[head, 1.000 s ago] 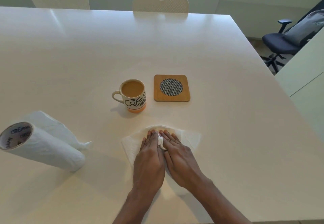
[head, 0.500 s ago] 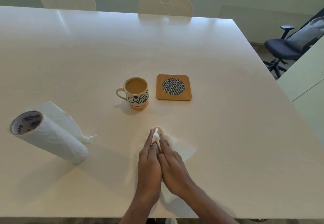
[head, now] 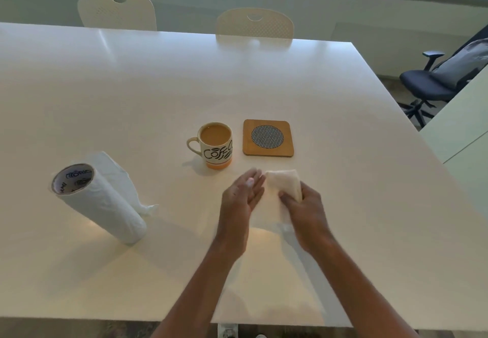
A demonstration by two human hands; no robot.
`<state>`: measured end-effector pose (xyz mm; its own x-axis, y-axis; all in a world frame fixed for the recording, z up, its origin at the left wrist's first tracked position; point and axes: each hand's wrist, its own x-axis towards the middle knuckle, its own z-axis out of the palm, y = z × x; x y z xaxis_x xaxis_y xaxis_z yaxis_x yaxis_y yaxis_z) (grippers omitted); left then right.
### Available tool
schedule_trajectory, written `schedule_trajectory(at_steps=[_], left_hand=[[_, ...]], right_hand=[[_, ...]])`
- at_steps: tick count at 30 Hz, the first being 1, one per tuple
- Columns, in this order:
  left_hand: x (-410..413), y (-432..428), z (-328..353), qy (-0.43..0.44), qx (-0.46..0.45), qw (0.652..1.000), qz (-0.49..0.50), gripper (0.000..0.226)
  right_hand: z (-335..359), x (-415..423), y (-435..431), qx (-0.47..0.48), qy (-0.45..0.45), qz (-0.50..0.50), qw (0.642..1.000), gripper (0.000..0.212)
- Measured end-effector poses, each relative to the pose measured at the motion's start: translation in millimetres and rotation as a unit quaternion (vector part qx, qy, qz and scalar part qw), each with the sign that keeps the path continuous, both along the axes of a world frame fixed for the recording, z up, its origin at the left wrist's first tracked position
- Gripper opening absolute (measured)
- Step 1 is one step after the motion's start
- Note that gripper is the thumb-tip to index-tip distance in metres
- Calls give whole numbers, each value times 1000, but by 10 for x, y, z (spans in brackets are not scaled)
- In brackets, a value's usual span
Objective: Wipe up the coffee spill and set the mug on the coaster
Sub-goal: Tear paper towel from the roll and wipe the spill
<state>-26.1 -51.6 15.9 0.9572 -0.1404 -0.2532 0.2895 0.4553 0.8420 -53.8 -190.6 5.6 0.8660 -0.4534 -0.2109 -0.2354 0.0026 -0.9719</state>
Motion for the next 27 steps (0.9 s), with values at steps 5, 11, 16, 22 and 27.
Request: schedule_trajectory(at_steps=[5,11,16,22,27], left_hand=[[241,202,133,-133,188,969,88,30],[250,317,22,-138,260,950,102,30],[211,417,-148,-131,300,939,104,32],[176,625,-354,-244,512,820,73,37],[234,731,-566,-237,639,731,-31,55]], right_hand=[[141,113,-317,146,-7,14,989,23],[203,96,-390,-195,-112,-31,974,42],[9,90,-306,-515,-111,30,849,69],[-388,-148,-41,-504,60,132,851,72],[-481,-226,164,-490,86,146,855,68]])
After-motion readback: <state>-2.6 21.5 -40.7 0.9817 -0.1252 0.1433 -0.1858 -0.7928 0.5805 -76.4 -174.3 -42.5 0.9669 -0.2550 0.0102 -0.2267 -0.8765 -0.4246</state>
